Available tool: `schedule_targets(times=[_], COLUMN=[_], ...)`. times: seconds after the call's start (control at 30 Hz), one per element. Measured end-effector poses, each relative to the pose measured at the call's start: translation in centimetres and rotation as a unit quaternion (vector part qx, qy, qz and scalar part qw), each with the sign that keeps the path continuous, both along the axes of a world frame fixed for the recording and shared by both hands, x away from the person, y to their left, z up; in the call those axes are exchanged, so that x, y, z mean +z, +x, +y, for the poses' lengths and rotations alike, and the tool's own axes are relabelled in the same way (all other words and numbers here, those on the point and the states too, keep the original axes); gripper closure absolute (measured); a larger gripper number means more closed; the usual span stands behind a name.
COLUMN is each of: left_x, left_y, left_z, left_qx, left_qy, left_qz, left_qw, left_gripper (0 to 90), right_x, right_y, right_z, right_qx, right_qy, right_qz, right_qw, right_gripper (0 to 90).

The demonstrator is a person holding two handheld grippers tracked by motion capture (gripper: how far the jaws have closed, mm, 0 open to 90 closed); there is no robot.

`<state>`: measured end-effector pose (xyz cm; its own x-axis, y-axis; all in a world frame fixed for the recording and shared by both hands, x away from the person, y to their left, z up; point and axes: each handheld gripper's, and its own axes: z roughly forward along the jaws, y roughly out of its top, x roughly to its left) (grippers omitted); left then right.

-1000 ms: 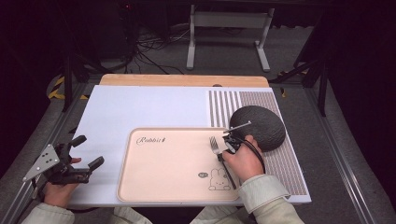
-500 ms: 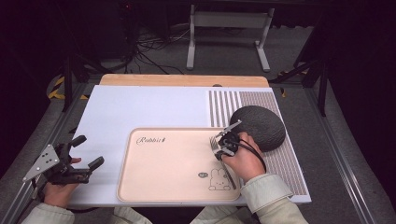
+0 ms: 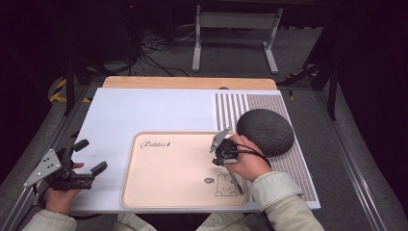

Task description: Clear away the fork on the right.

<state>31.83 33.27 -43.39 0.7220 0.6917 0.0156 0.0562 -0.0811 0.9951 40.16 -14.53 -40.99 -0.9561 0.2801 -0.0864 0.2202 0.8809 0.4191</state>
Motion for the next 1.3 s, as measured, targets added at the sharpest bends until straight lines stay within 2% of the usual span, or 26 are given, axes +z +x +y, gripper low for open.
schedule_targets(times=[0.1, 0.2, 0.3, 0.53, 0.83, 0.9, 0.93, 1.2, 1.3], left_x=[0.0, 0.0, 0.0, 0.0, 0.0, 0.0, 0.0, -0.1, -0.1], left_y=[0.0, 0.0, 0.0, 0.0, 0.0, 0.0, 0.0, 0.1, 0.1], left_z=[0.0, 0.0, 0.0, 0.0, 0.0, 0.0, 0.0, 0.0, 0.0], left_qx=[0.0, -0.001, -0.001, 0.0, -0.001, -0.001, -0.001, 0.0, 0.0], left_qy=[0.0, 0.002, 0.001, 0.002, 0.002, 0.001, 0.001, 0.001, 0.001], left_qz=[0.0, 0.001, 0.001, 0.001, 0.002, 0.002, 0.002, 0.002, 0.003], left_qw=[1.0, 1.0, 1.0, 1.0, 1.0, 1.0, 1.0, 1.0, 1.0], left_gripper=[0.0, 0.0, 0.0, 0.0, 0.0, 0.0, 0.0, 0.0, 0.0], right_x=[-0.3, -0.6, -0.8, -1.3, -1.5, -1.6, -1.5, -1.5, -1.4], right_y=[0.4, 0.8, 1.1, 1.8, 2.1, 2.2, 2.1, 2.3, 2.3], right_z=[-0.1, -0.3, -0.6, -1.2, -1.5, -1.6, -1.6, -2.3, -2.6], right_qx=[0.016, 0.043, 0.047, 0.025, 0.012, 0.014, 0.008, -0.019, -0.036], right_qy=[-0.008, -0.006, -0.004, -0.007, -0.007, -0.004, -0.006, -0.005, -0.01], right_qz=[0.001, 0.003, 0.004, 0.007, 0.006, -0.001, 0.005, 0.014, 0.01], right_qw=[0.9998, 0.999, 0.9989, 0.9996, 0.9999, 0.9999, 0.9999, 0.9997, 0.9992], right_gripper=[90.0, 90.0, 90.0, 90.0, 90.0, 90.0, 90.0, 90.0, 90.0])
